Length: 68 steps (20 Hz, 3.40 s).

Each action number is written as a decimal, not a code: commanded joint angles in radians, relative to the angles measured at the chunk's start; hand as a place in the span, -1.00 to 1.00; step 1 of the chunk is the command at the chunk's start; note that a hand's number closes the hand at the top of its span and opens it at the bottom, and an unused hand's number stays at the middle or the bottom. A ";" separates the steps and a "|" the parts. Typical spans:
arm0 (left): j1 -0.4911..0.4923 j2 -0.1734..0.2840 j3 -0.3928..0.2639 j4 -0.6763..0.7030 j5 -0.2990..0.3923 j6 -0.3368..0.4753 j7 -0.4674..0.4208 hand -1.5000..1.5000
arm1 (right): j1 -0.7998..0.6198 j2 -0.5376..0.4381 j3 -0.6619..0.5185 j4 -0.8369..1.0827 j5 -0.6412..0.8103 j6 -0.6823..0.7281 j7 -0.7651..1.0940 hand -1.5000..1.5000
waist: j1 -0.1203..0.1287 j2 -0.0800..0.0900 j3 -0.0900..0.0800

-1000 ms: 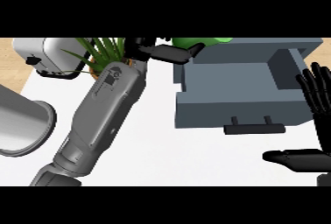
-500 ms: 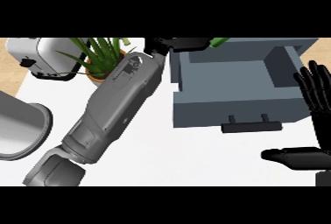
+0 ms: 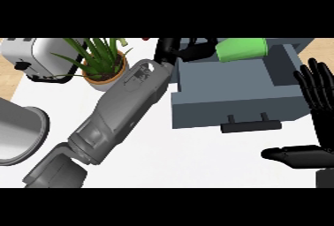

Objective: Pick up the cup, place it into the drawer and close the drawer

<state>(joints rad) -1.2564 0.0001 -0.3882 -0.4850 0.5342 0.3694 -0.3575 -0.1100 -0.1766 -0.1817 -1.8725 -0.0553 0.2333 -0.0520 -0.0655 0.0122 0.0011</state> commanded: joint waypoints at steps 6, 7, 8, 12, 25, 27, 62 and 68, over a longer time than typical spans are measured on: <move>-0.047 0.000 -0.177 0.074 0.035 0.011 0.077 -1.00 | 0.007 -0.023 -0.015 0.039 -0.014 0.039 -0.039 -1.00 | -0.011 0.006 0.001; 0.013 0.000 -0.236 0.029 0.048 0.062 0.075 -1.00 | -0.027 -0.027 -0.028 0.032 -0.032 0.029 -0.013 -1.00 | -0.015 0.004 0.000; -0.029 0.000 -0.239 0.059 0.053 0.069 0.102 -1.00 | -0.017 -0.027 -0.015 0.050 -0.021 0.043 -0.037 -1.00 | -0.039 0.012 0.001; -0.009 0.000 -0.309 0.062 0.032 0.105 0.120 -1.00 | 0.012 -0.033 -0.037 0.048 -0.025 0.047 -0.058 -1.00 | -0.022 0.006 0.001; 0.003 0.000 -0.201 -0.002 0.135 0.109 -0.097 -1.00 | 0.039 -0.049 -0.013 -0.063 -0.207 0.173 0.030 1.00 | 0.028 -0.005 -0.001; -0.033 0.000 -0.173 -0.018 0.141 0.115 -0.052 -1.00 | 0.072 -0.102 -0.026 -0.135 -0.197 0.204 0.054 1.00 | 0.033 -0.010 -0.001; 0.620 0.518 0.047 -0.804 0.182 -0.066 0.154 -1.00 | -0.208 -0.073 0.452 0.597 0.983 -0.238 -0.143 1.00 | 0.103 -0.007 0.000; 0.798 0.564 0.077 -0.941 0.153 -0.088 0.107 -1.00 | -0.464 -0.025 0.339 0.983 0.966 -0.305 -0.223 1.00 | 0.111 -0.006 0.000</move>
<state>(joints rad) -0.5494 0.5408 -0.3294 -1.3635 0.6964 0.3045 -0.2277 -0.4421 -0.2207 0.2063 -1.1070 0.8982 -0.0209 -0.2206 0.0427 0.0048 0.0009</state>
